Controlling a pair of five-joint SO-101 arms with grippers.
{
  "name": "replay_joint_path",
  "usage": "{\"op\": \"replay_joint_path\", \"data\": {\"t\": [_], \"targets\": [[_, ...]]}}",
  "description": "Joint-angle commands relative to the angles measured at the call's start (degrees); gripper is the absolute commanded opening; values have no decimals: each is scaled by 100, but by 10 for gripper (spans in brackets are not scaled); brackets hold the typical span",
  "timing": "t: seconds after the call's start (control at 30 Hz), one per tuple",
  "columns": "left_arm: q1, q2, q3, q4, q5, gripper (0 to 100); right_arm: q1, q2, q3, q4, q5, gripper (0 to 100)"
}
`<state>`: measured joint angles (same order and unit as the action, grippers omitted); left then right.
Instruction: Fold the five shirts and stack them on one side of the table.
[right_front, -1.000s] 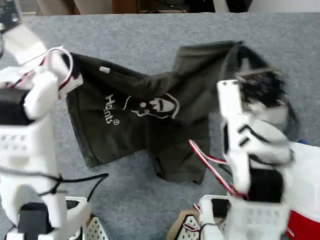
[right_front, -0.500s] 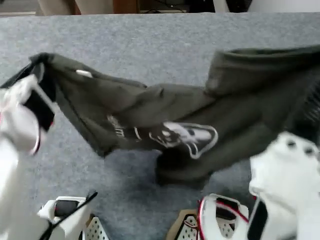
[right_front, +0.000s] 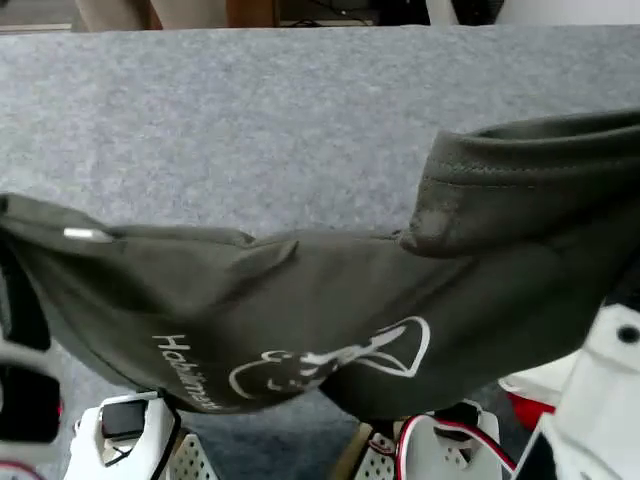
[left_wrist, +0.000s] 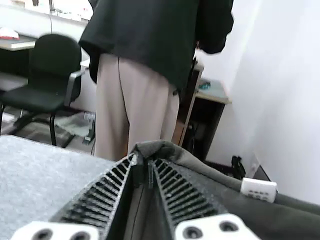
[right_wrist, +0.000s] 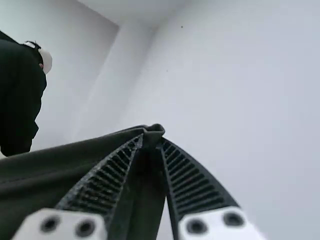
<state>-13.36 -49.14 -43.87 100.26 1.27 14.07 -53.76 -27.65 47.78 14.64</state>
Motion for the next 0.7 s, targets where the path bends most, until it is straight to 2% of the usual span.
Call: {"op": "replay_joint_path", "data": {"t": [0.0,0.1,0.2,0.47,0.57,0.67], "targets": [[-44,75,220,44,-9,19,-523,198,303,281,88,4],[-44,242,800,26,0,19,-901,198,1033,369,325,4],[-53,532,1618,-466,114,19,-1156,198,1938,211,343,4],[-334,1288,3727,-3191,765,19,-1587,936,3644,-1459,343,4],[-369,1684,4044,-4158,774,19,-1666,1640,3662,-2031,343,4],[-360,2211,4114,-4765,774,19,-1780,2422,3653,-2708,360,4]]}}
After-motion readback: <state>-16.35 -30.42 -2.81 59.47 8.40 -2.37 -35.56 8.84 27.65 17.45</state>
